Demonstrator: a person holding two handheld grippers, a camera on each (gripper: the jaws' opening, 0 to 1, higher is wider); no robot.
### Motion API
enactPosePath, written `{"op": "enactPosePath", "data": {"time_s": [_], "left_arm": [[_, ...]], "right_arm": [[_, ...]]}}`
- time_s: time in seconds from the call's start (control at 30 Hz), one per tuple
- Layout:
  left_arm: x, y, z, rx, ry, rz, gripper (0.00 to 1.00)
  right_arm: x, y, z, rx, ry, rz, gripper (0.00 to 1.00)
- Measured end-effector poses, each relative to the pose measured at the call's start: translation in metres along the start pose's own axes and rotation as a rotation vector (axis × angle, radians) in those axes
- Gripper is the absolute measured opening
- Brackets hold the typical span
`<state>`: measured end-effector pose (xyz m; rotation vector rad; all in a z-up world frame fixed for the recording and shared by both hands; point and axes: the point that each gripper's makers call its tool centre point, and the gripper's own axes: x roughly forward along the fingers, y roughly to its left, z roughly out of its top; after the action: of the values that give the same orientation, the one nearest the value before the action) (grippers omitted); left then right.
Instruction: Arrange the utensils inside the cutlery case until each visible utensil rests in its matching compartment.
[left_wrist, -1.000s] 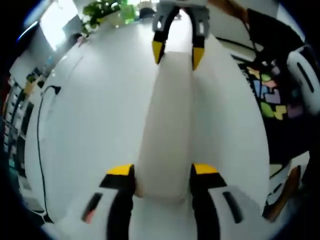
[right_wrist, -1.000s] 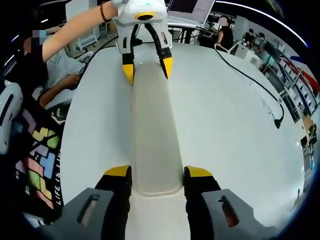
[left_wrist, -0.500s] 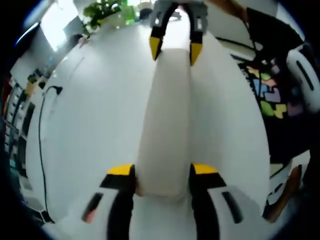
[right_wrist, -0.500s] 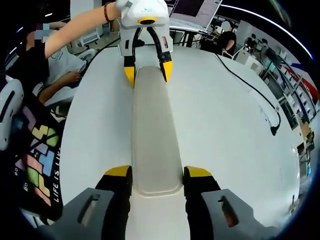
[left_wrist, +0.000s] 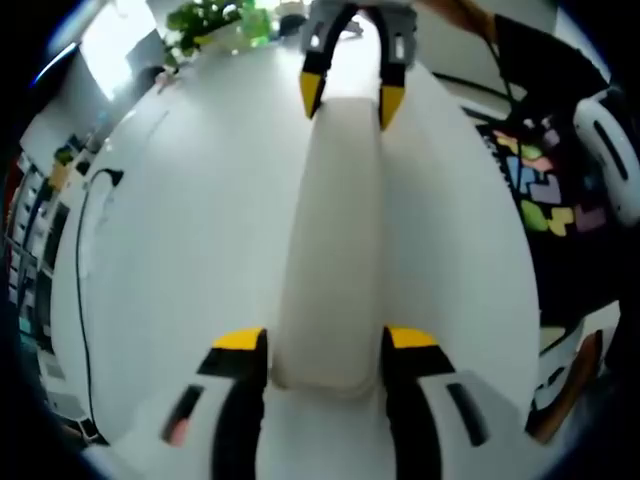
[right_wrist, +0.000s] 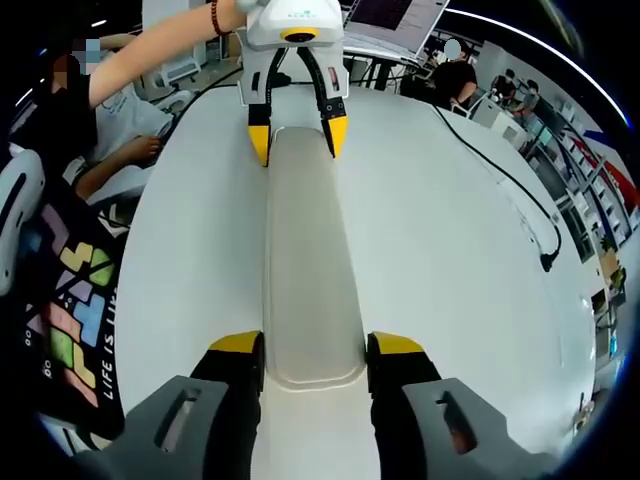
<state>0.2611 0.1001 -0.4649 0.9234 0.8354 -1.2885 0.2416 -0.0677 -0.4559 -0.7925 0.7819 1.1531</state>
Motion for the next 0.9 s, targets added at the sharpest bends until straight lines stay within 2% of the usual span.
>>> {"op": "enactPosePath", "data": {"time_s": [0.17,0.5,0.9], "left_arm": [[-0.006,0.002,0.002,-0.022,-0.022,0.007,0.52],[-0.008,-0.001,0.002,-0.024,-0.021,0.006,0.48],[-0.011,0.004,0.010,-0.037,-0.055,0.005,0.45]], "right_arm": [[-0.001,-0.001,-0.003,0.000,0.006,-0.010,0.43],[-0.004,-0.001,-0.006,0.000,0.011,-0.010,0.42],[-0.017,-0.003,0.005,-0.004,-0.015,-0.011,0.40]]}}
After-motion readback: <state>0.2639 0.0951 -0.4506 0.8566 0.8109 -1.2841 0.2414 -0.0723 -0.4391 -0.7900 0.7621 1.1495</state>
